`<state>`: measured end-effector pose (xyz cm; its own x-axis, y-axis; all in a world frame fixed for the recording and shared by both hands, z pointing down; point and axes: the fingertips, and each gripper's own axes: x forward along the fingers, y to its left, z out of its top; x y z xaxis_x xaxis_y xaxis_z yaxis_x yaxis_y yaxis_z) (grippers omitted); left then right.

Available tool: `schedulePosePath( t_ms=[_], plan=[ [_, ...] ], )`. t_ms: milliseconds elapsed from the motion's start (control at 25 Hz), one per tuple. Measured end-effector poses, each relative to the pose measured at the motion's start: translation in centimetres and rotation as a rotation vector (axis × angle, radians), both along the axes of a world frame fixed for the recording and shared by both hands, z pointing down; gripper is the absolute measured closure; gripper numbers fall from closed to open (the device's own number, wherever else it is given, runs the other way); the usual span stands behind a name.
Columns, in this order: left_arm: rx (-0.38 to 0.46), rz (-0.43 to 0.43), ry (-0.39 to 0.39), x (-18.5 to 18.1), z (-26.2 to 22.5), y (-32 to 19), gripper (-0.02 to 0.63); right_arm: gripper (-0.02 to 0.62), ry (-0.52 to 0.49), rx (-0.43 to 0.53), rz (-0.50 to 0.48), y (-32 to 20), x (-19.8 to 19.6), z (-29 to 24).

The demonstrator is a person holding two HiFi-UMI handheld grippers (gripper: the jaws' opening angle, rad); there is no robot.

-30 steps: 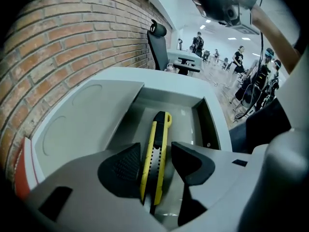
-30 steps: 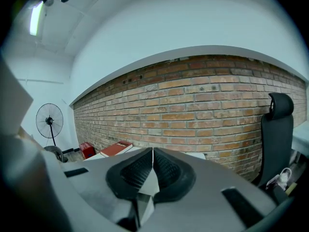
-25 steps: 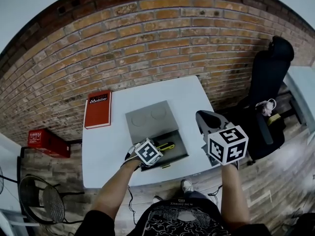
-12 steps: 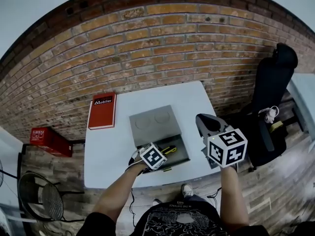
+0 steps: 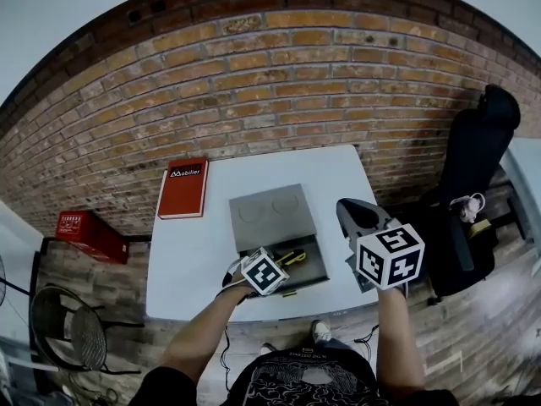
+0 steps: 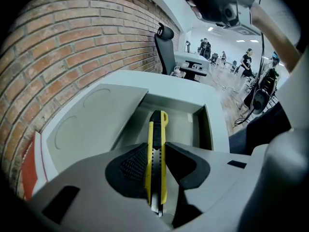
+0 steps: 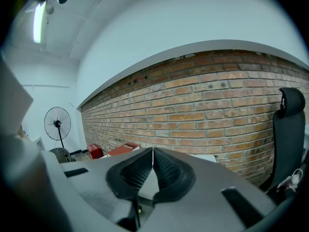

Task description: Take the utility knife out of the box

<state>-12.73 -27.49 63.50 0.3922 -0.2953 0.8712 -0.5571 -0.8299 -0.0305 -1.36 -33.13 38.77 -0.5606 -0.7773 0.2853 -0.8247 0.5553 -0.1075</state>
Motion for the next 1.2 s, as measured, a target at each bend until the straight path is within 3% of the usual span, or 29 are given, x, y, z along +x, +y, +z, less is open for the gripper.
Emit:
schedulePosePath(
  t_ms=[320,600,1200],
  plan=[
    [0.064,-0.054,0.061,-0.3,-3.5,-1.1,0.477,0.574,-0.003,-0.005,-0.046,-0.7,-1.6,0.1],
    [0.183,-0.141,0.157,-1.5,-8.3,-3.3,0.477,0.574,-0.007,-0.004,-0.093,-1.3,-3.6,0.0],
    [0.385,-0.367,0.277,-6.2,-17.2,-6.7,0.477,0.574,-0.015,0.041,-0.168,-2.5,-6.1,-2.0]
  ],
)
